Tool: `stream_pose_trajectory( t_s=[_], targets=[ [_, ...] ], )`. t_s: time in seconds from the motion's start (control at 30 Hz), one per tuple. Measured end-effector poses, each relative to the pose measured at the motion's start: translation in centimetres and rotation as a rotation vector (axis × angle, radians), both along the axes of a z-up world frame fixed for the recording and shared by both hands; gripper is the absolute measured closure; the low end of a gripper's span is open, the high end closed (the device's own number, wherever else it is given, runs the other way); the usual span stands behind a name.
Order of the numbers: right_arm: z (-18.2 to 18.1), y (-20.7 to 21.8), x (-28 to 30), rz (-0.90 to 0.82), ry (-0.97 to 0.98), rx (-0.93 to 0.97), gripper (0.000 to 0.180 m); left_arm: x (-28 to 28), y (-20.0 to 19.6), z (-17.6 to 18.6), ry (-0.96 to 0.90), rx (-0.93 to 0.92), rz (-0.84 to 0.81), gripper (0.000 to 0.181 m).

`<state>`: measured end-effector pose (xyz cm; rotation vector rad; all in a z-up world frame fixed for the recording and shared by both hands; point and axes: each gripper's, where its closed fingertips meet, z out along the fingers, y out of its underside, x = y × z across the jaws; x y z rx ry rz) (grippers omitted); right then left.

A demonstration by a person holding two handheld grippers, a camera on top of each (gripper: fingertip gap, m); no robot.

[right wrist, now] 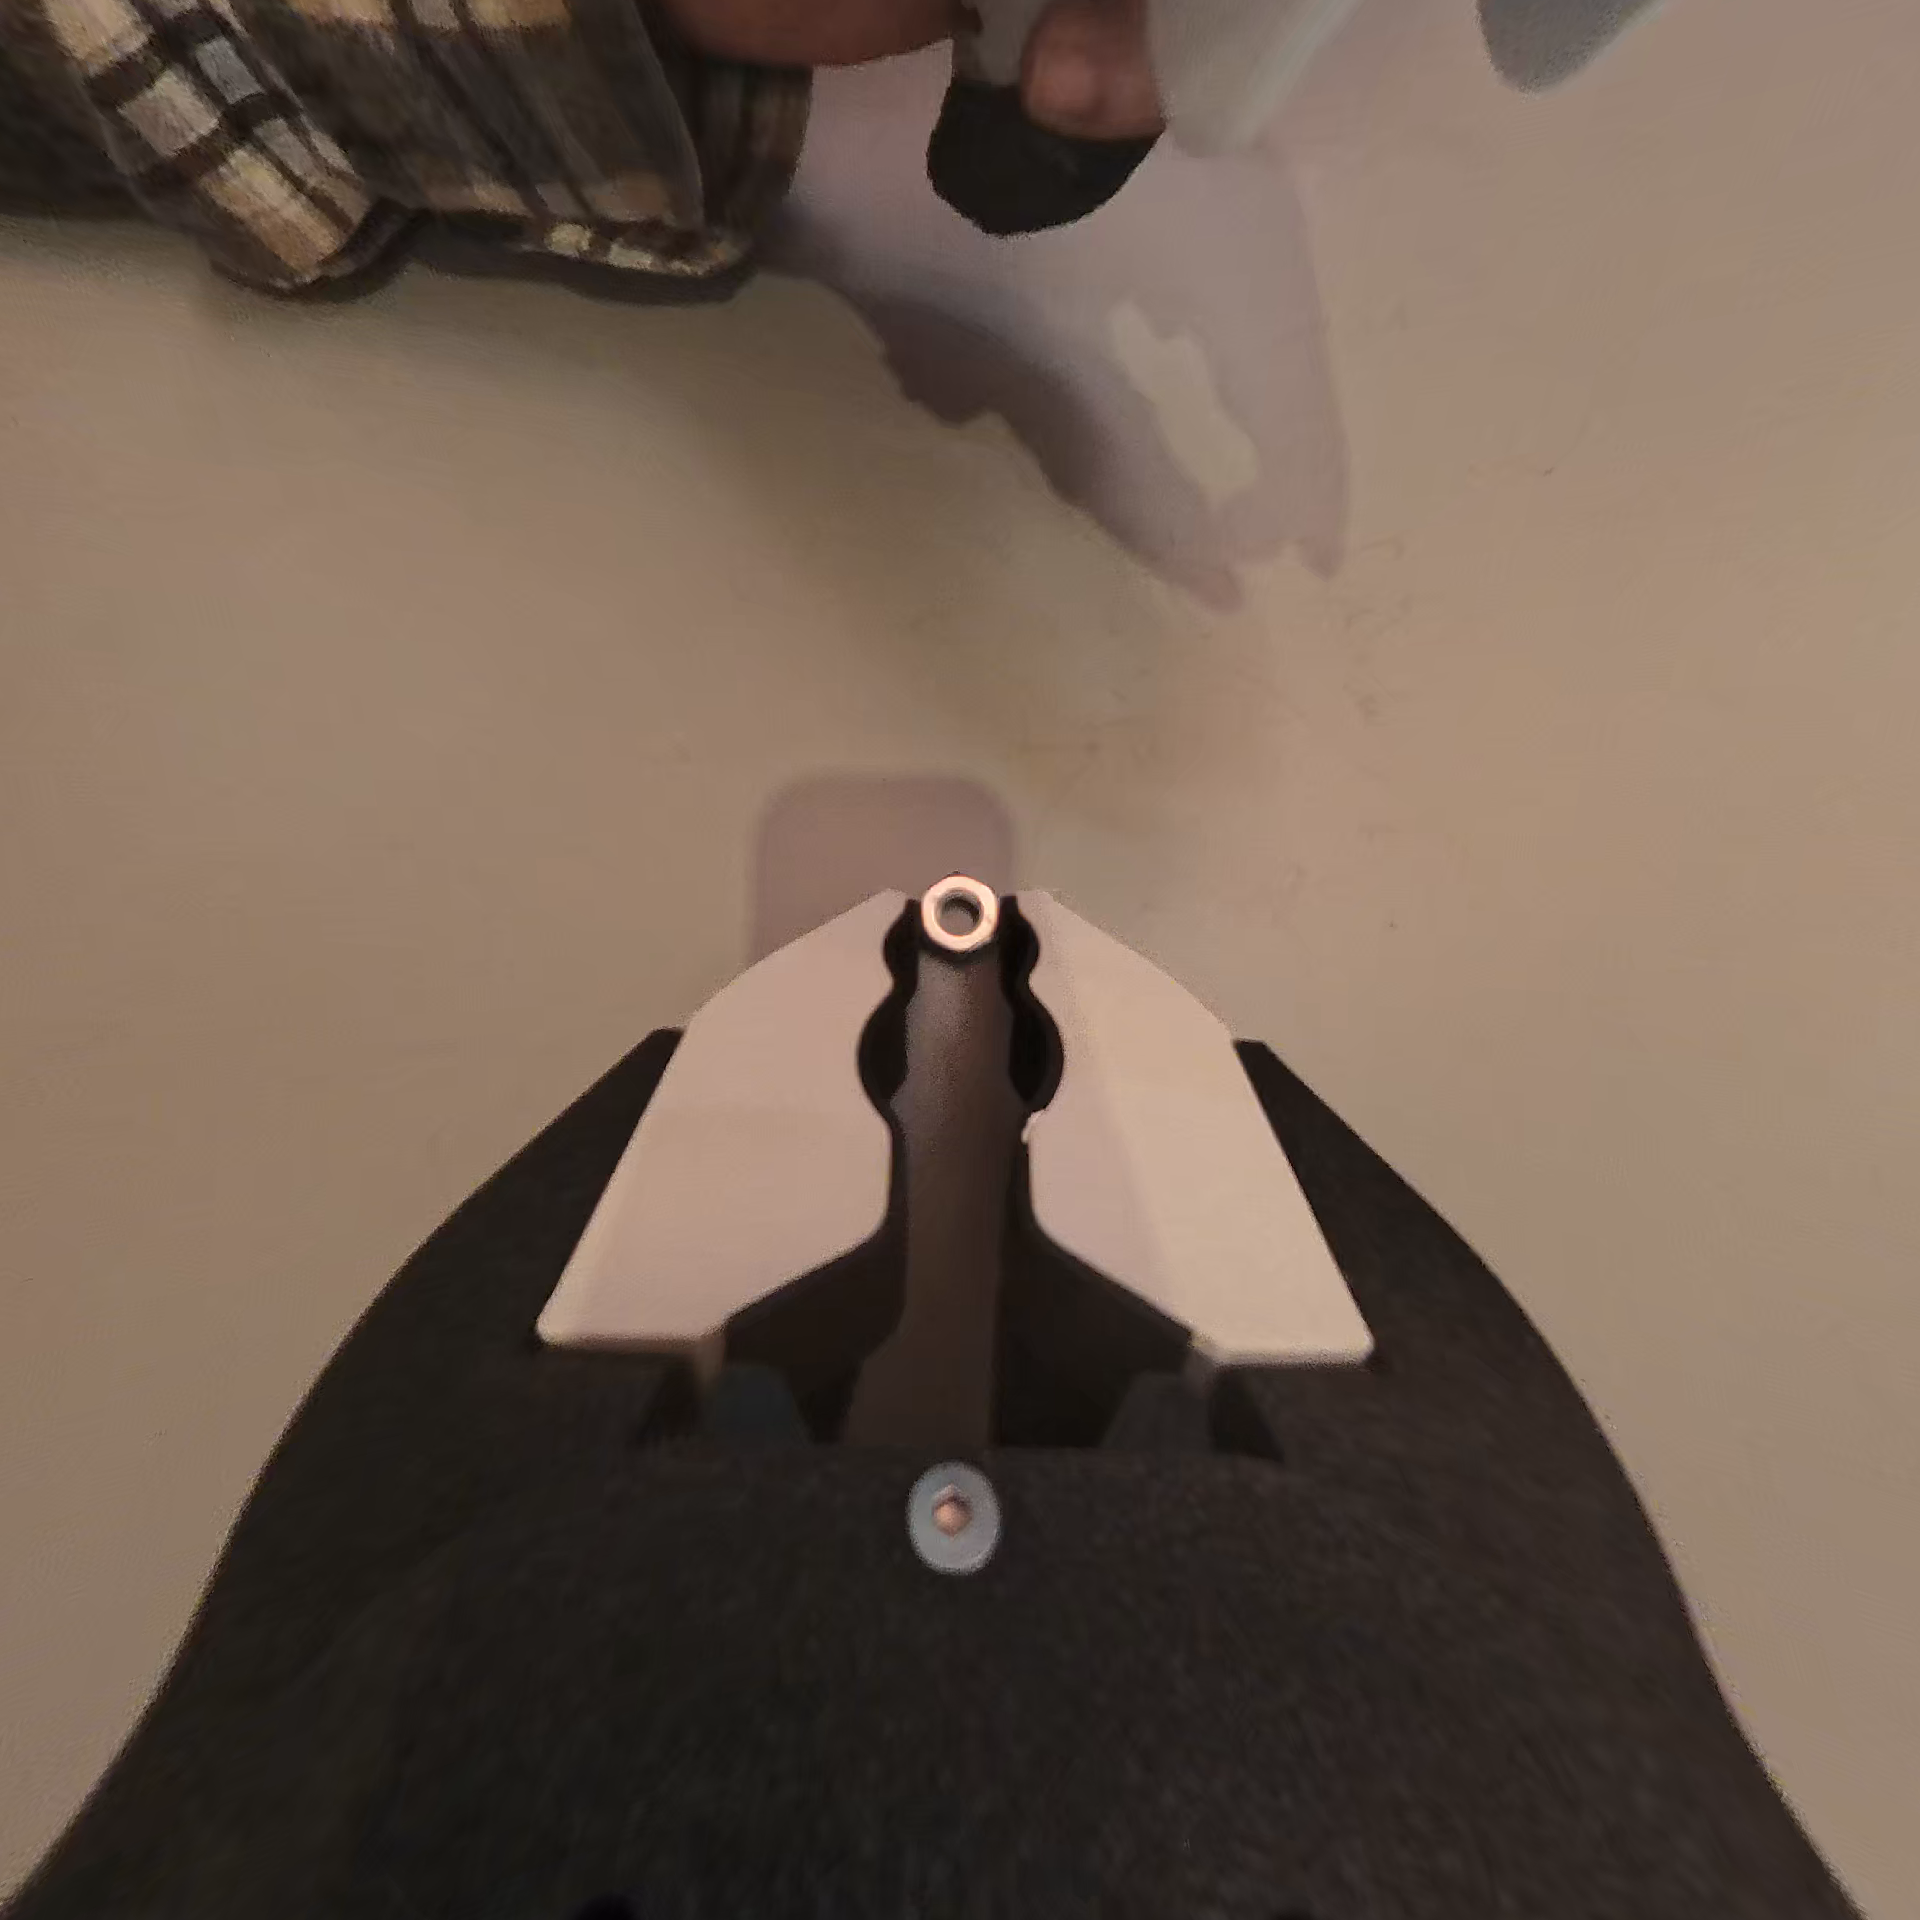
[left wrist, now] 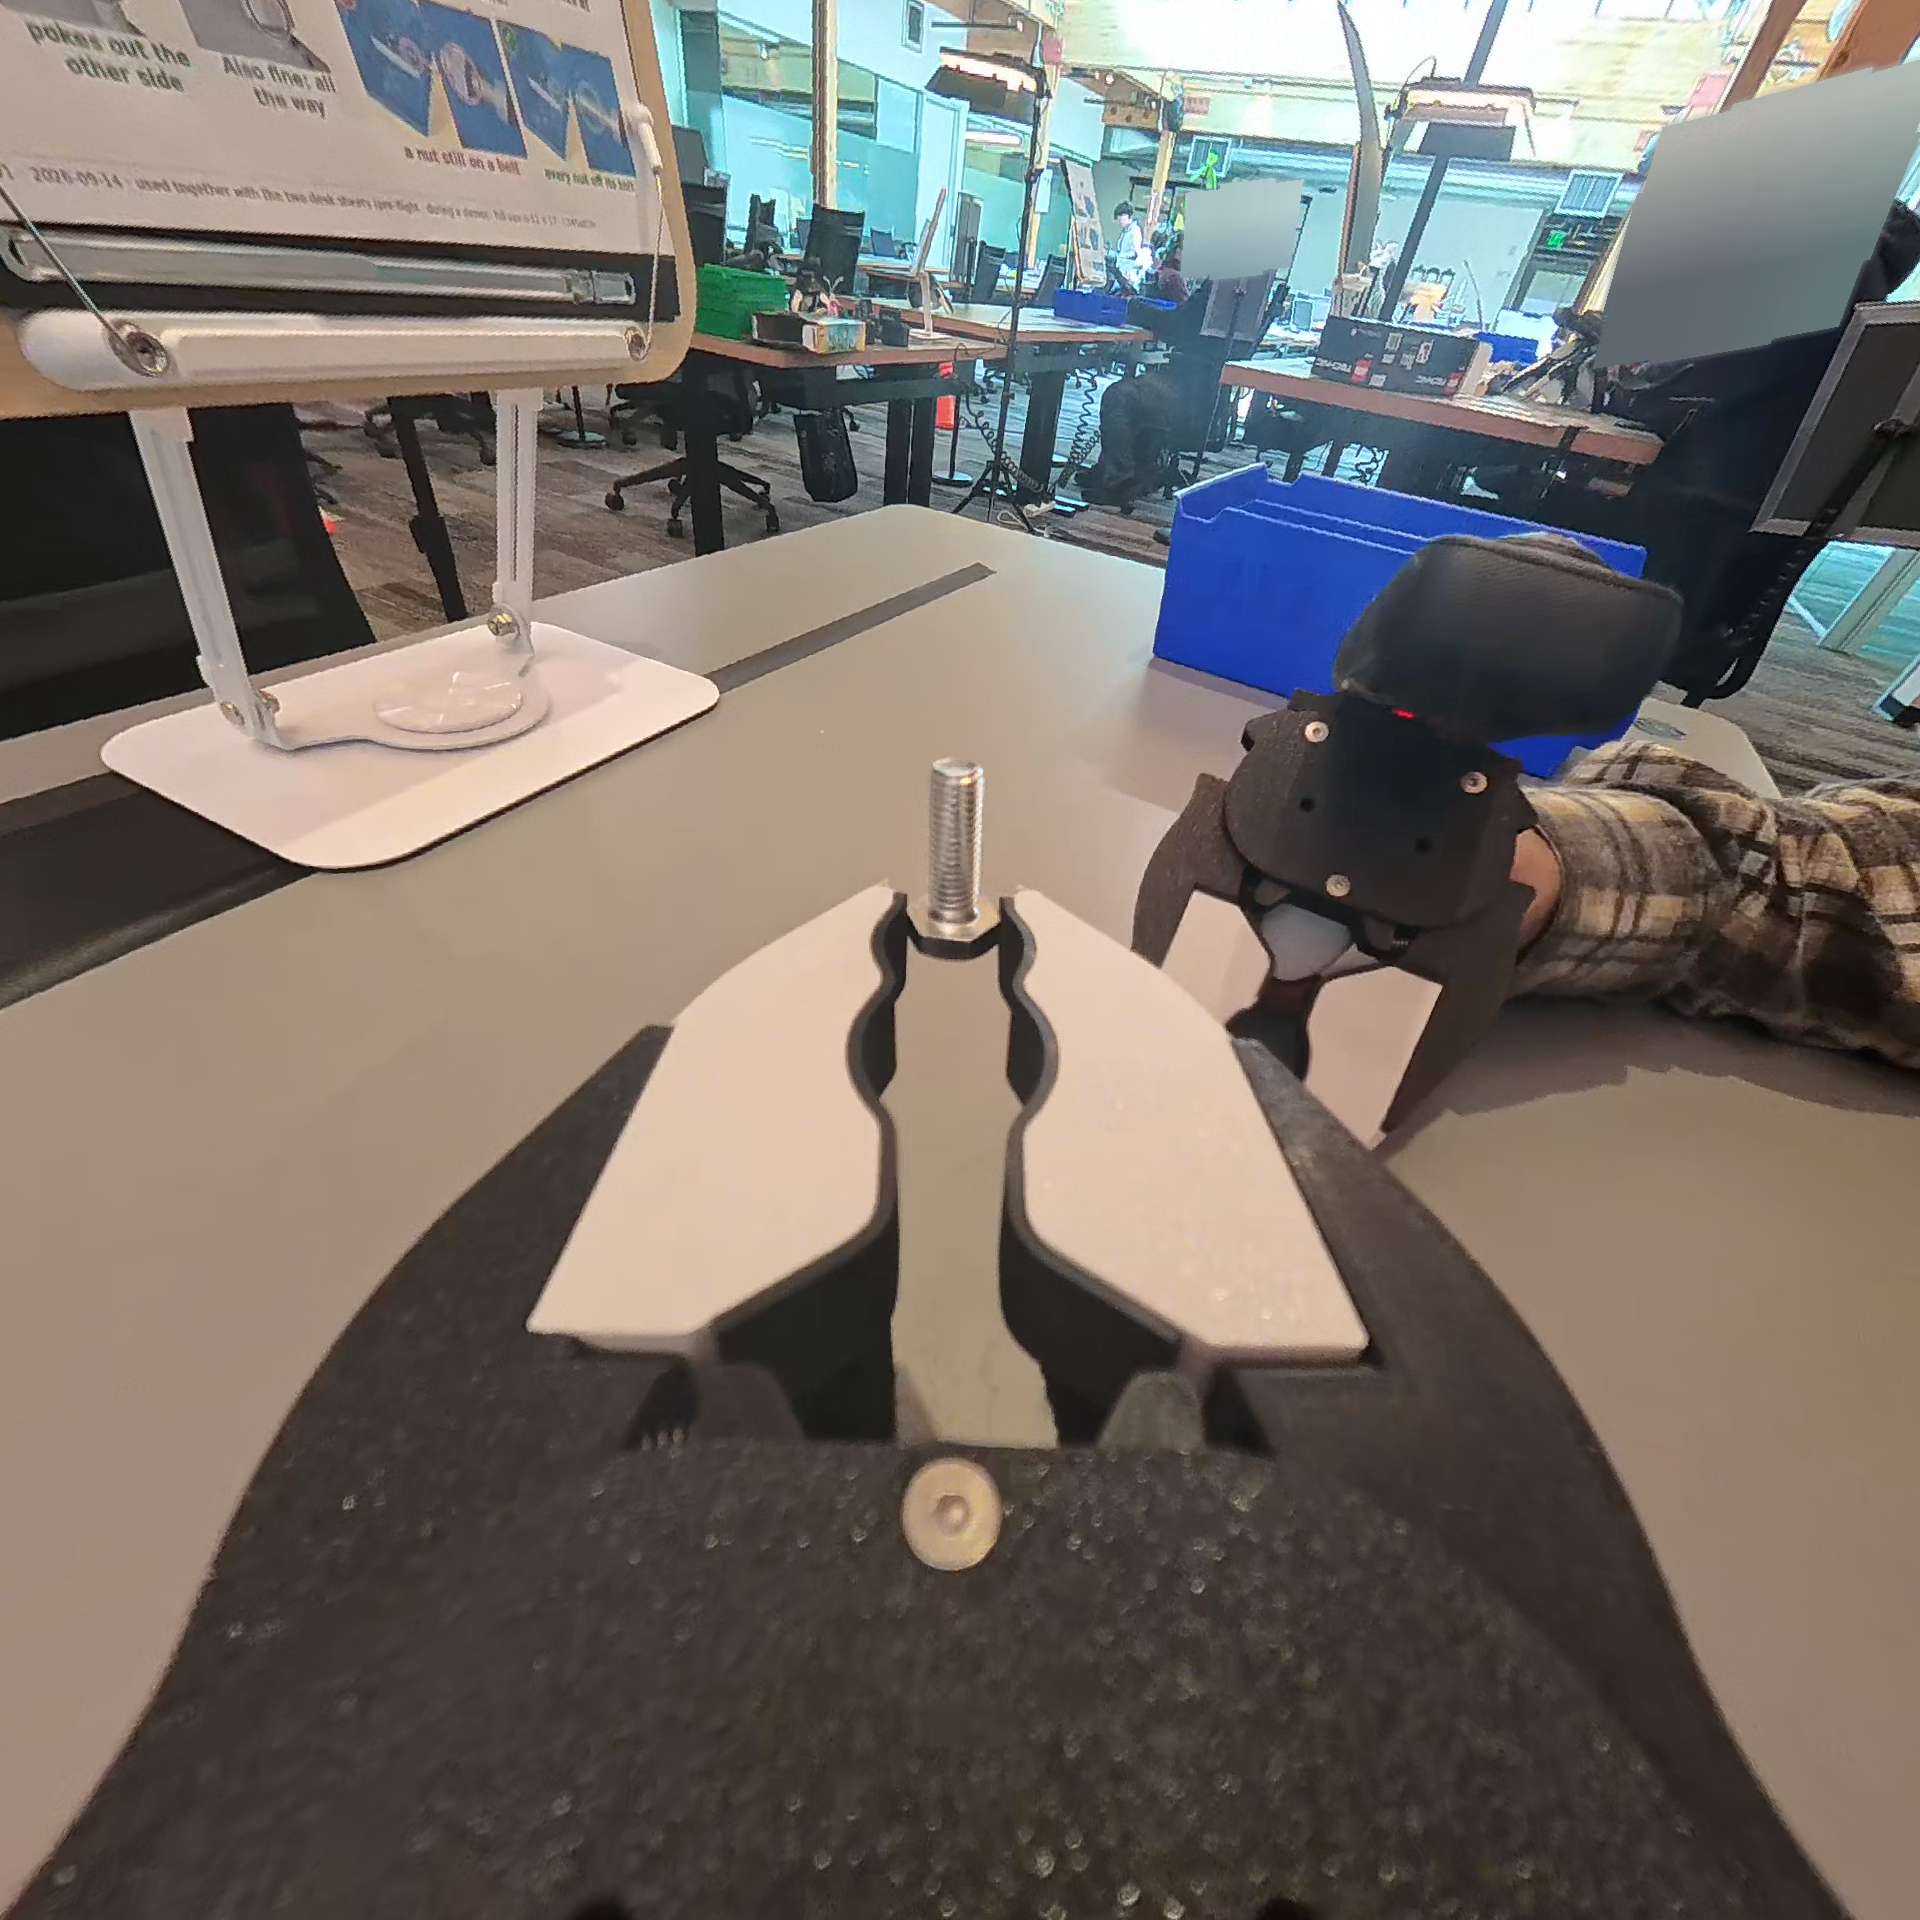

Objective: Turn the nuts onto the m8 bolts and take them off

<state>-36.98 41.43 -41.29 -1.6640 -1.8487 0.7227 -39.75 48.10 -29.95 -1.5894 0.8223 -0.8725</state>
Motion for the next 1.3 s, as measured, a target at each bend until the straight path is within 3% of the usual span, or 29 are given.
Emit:
stream_pose_trajectory(
  t_s=[0.03, 0.33, 0.6, 0.7, 0.87, 1.3],
  targets=[
    [0.0, 0.0, 0.0, -0.001, 0.0, 0.001, 0.166, 0.0, 0.0, -0.1, 0.001, -0.002, 0.0, 0.165],
    [2.2, 0.1, 1.2, -0.035, 0.105, -0.031, 0.166, 0.5, -0.4, 0.0, -0.009, 0.006, -0.021, 0.165],
    [13.5, 1.1, 6.7, -0.101, 0.226, 0.046, 0.166, 5.8, -3.7, -0.1, -0.043, -0.026, -0.154, 0.165],
    [15.8, 0.4, 7.2, -0.07, 0.2, 0.072, 0.166, 8.1, -5.5, 0.2, -0.055, -0.033, -0.204, 0.165],
    [15.8, -0.6, 6.8, -0.019, 0.132, 0.063, 0.166, 10.0, -7.3, -0.5, 0.006, -0.01, -0.237, 0.165],
    [13.7, -0.9, 5.7, 0.036, 0.025, 0.045, 0.166, 10.1, -7.4, -0.8, 0.076, 0.033, -0.224, 0.165]
  ],
)
